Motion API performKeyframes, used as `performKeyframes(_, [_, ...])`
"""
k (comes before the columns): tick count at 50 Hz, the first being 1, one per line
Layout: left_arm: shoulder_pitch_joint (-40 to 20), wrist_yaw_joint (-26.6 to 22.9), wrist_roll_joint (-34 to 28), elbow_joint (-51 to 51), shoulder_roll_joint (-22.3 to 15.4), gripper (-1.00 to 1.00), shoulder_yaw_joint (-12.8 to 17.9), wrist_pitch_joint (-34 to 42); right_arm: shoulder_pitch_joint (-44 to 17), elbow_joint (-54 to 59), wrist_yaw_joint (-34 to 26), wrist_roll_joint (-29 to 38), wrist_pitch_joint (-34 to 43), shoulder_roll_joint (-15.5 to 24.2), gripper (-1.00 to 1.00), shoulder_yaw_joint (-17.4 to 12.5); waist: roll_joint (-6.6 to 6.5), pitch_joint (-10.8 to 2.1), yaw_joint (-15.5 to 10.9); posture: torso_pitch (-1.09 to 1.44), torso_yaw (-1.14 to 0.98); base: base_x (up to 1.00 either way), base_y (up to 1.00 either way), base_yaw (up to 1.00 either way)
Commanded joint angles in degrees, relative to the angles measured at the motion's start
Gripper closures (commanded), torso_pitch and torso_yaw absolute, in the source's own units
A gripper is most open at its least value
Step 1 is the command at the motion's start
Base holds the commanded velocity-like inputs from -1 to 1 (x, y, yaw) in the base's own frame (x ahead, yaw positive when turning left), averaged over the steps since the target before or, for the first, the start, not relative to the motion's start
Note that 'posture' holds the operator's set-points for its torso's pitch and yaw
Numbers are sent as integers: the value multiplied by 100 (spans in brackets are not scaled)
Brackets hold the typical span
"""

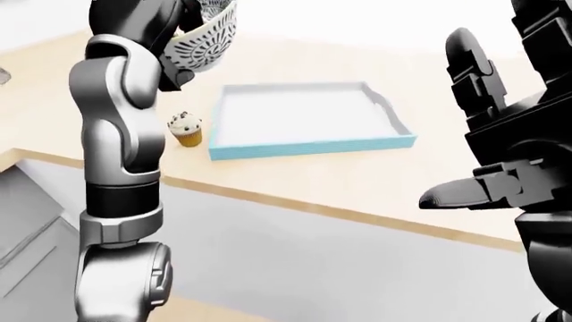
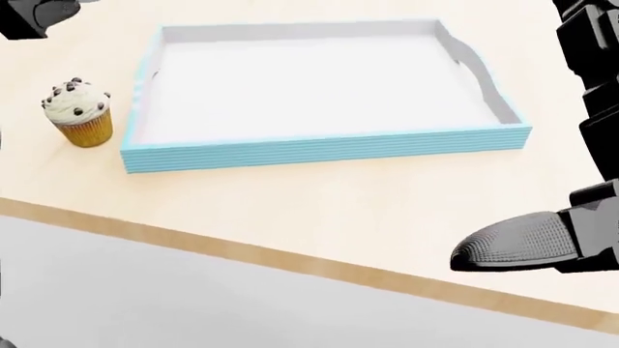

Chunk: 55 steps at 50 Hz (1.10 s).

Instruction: Pick up the bowl with cake and place it on the tray. Pick up the cupcake and place it on the tray.

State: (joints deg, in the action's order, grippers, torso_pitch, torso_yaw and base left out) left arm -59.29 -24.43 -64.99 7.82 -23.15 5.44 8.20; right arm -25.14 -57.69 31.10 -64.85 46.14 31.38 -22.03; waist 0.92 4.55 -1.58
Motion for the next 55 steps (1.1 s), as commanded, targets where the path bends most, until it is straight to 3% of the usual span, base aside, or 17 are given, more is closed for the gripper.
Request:
performKeyframes(1, [-361,355,19,-379,-31,100,17,-129,-109,44,10,91,-107,61,-100,-103,-55,-151,33,0,0,36,0,0])
performKeyframes(4, [-342,386,27,-362,-34,100,23,-140,-100,37,-12,127,-100,34,-100,-92,121,-122,-4,0,0,36,0,0])
performKeyframes(6, [-330,379,30,-383,-36,100,26,-137,-110,31,-7,123,-90,27,-100,-92,453,-247,19,0,0,36,0,0])
performKeyframes(7, [-333,388,35,-371,-39,100,28,-138,-110,44,-13,125,-93,21,-100,-104,276,-156,75,0,0,35,0,0])
performKeyframes(8, [-338,388,37,-368,-42,100,27,-140,-101,52,-27,139,-98,13,-100,-106,435,-42,5,0,0,11,0,0])
performKeyframes(9, [-349,386,39,-364,-47,100,26,-143,-90,53,-44,145,-109,1,-100,-110,463,-84,52,0,0,0,0,0])
performKeyframes(14, [-426,281,48,-432,-83,100,36,-119,-82,52,-39,147,-93,15,-100,-140,325,-21,72,0,0,0,0,0])
performKeyframes(16, [-473,220,50,-473,-82,100,19,-123,-122,41,14,77,-64,51,-100,-153,188,-41,139,0,0,0,0,0])
performKeyframes(18, [-506,244,41,-420,-72,100,-6,-190,-158,37,60,55,-55,63,-100,-125,-100,-172,209,0,0,0,0,0])
performKeyframes(23, [-629,169,0,-399,-37,100,-29,-256,-117,13,20,89,-87,52,-100,-122,127,-243,192,0,0,0,0,0])
performKeyframes(24, [-642,149,-7,-419,-25,100,-29,-248,-110,18,19,106,-87,60,-100,-138,72,-349,166,0,0,0,0,11])
performKeyframes(30, [-662,180,-10,-360,-9,100,-28,-276,-133,45,11,110,-83,63,-100,-140,15,-306,43,0,0,0,0,42])
performKeyframes(35, [-681,219,8,-298,13,100,-40,-304,-119,53,-10,140,-89,26,-100,-116,438,-243,52,0,0,0,0,35])
performKeyframes(42, [-957,453,43,228,235,100,-217,-556,-162,36,171,-78,-103,142,-100,-185,129,-241,107,0,0,0,0,0])
performKeyframes(53, [-1167,441,-55,353,494,100,-329,-740,-134,-38,234,-101,-124,173,-100,-142,257,-259,108,0,0,0,0,0])
performKeyframes(54, [-1199,412,-71,334,528,100,-347,-747,-132,-61,242,-113,-119,172,-100,-143,201,-334,62,0,0,0,0,28])
performKeyframes(55, [-1201,408,-92,325,550,100,-354,-754,-135,-64,244,-116,-117,173,-100,-143,171,-292,57,0,0,0,0,35])
